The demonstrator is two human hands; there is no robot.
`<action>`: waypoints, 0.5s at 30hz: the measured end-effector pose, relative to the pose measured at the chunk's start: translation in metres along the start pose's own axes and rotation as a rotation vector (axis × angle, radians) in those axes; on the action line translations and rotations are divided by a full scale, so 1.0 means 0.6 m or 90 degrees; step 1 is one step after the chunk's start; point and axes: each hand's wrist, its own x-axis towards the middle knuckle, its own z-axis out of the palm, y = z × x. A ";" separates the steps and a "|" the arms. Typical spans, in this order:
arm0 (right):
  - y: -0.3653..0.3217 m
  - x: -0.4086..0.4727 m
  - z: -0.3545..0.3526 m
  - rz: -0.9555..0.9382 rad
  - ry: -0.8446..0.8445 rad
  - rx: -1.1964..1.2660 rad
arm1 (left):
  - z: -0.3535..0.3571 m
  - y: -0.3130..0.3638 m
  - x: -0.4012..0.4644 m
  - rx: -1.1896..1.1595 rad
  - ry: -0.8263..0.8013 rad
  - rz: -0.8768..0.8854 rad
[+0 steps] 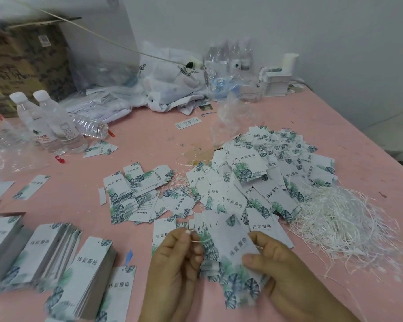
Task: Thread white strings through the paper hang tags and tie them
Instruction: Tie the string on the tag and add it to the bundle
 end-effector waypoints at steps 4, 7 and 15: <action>-0.011 0.001 -0.001 -0.043 0.066 0.089 | -0.004 -0.036 -0.015 0.363 -0.032 0.117; -0.015 0.000 0.001 -0.060 0.094 0.064 | 0.005 -0.058 -0.026 0.472 -0.061 0.206; -0.115 0.054 -0.005 -0.170 0.279 -0.120 | 0.000 -0.061 -0.023 0.611 -0.021 0.301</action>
